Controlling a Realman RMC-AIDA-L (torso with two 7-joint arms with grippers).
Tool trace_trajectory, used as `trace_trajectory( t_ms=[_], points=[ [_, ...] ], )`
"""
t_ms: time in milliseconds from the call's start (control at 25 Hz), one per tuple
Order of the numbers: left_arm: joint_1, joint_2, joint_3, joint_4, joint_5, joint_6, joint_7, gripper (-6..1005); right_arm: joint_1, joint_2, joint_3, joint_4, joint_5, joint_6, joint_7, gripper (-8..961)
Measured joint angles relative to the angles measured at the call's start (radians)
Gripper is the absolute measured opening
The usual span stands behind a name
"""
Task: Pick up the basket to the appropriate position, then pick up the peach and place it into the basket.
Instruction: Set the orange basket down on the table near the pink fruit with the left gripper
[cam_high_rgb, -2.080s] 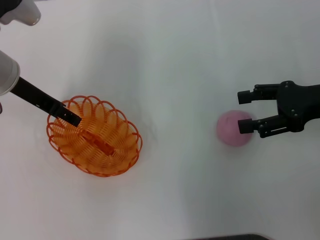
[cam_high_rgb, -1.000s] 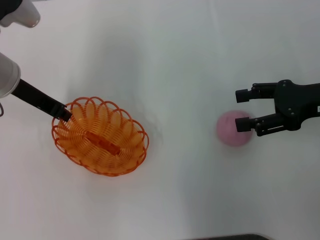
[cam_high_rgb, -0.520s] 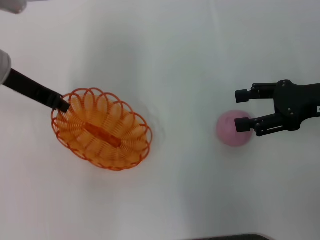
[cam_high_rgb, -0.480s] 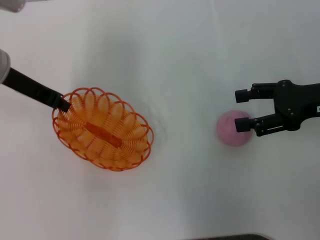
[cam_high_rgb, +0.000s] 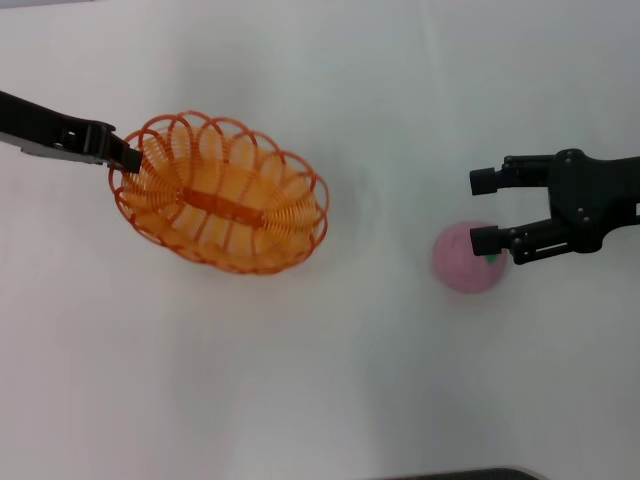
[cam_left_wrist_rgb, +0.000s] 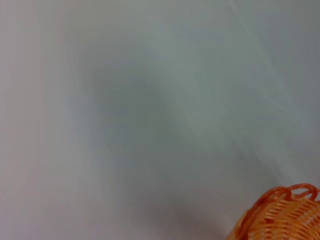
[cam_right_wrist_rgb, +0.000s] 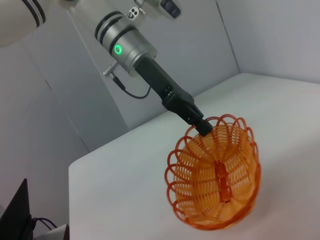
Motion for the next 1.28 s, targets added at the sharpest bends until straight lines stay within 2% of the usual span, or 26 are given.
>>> trace_trajectory(
  t_ms=[120,360,640,1280],
  points=[
    [0.024,-0.018,-0.032,0.005,-0.010,-0.039,-0.080,52,0.000,0.000,0.000,-0.005,0.009,-0.001,-0.003,937],
    [0.097,-0.037,-0.006,-0.022,-0.090,-0.151,-0.199,54,-0.004,0.000,0.000,-0.001,0.023,-0.002,-0.028,931],
    [0.163,-0.036,0.053,-0.079,-0.221,-0.235,-0.237,56,-0.009,0.001,0.010,0.001,0.024,-0.003,-0.037,923],
    [0.197,-0.027,0.095,-0.147,-0.227,-0.309,-0.209,61,-0.003,0.004,0.015,0.000,0.024,-0.005,-0.038,904]
  ],
)
